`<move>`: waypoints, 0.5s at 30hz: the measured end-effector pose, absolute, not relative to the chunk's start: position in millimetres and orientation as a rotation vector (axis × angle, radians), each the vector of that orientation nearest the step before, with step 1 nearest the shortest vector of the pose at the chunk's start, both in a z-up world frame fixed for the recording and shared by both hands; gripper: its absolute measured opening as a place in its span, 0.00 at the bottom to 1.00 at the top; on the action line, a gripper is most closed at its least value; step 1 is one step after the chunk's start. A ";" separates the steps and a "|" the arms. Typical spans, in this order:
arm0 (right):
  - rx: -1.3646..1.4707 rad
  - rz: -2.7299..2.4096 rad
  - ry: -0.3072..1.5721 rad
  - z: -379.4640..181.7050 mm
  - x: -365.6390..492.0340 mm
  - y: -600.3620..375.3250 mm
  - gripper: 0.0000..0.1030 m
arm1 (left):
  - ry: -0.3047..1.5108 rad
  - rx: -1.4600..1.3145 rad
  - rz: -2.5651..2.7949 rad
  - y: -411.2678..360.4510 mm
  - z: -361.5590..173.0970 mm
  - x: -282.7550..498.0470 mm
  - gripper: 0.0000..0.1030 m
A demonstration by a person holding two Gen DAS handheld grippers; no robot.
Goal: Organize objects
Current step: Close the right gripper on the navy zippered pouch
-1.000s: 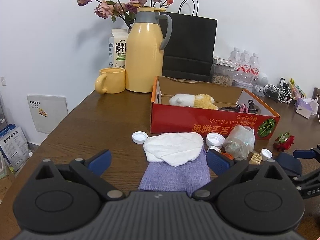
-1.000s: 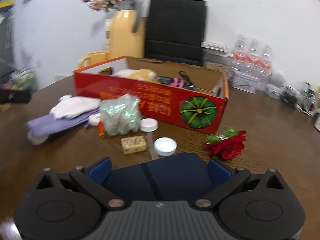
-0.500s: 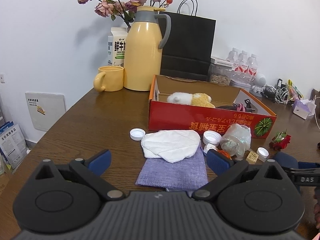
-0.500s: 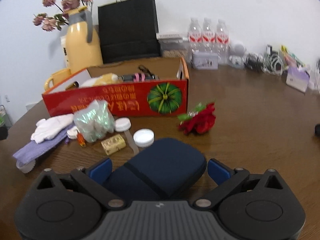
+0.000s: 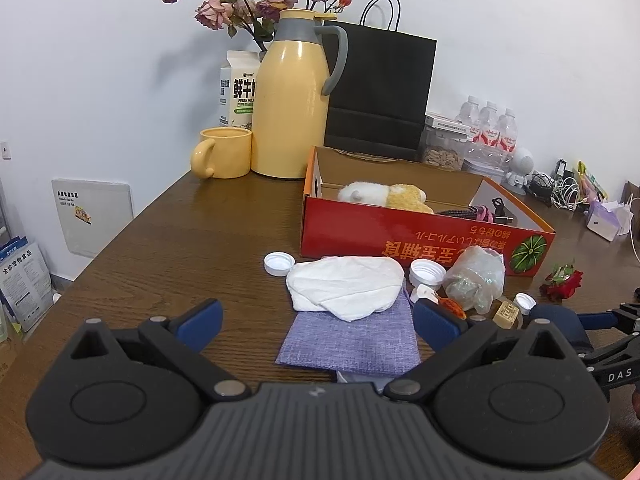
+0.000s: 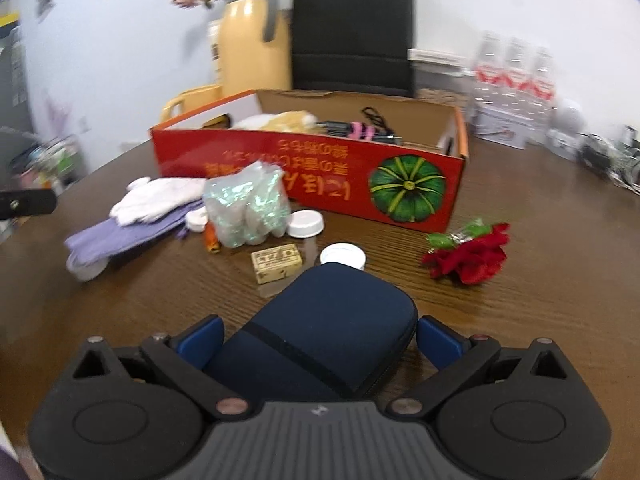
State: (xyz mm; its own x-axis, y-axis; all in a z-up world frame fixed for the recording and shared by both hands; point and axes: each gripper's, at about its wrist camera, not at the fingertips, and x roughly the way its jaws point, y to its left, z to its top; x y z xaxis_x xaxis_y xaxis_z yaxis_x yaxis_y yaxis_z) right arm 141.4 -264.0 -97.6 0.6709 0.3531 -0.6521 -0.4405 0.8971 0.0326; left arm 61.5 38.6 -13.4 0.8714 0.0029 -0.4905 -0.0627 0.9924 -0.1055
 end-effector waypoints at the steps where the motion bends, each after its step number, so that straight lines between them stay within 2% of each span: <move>1: -0.132 0.458 0.710 -96.7 142.6 -264.9 0.99 | 0.511 -0.119 0.033 38.3 -13.2 61.2 1.00; 10: 0.032 0.214 0.648 -94.1 115.6 -266.2 0.97 | 0.511 -0.121 0.026 36.6 -13.1 61.2 1.00; 15: 0.037 0.140 0.689 -102.5 118.0 -255.6 0.98 | 0.517 -0.132 0.019 37.4 -15.5 60.8 1.00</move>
State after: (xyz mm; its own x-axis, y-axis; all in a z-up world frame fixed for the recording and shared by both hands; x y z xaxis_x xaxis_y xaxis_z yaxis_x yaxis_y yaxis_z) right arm 118.0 -255.6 -102.5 0.7626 0.1413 -0.6313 -0.1166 0.9899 0.0808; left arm 60.8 37.4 -15.5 0.8696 -0.0156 -0.4936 -0.0510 0.9913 -0.1213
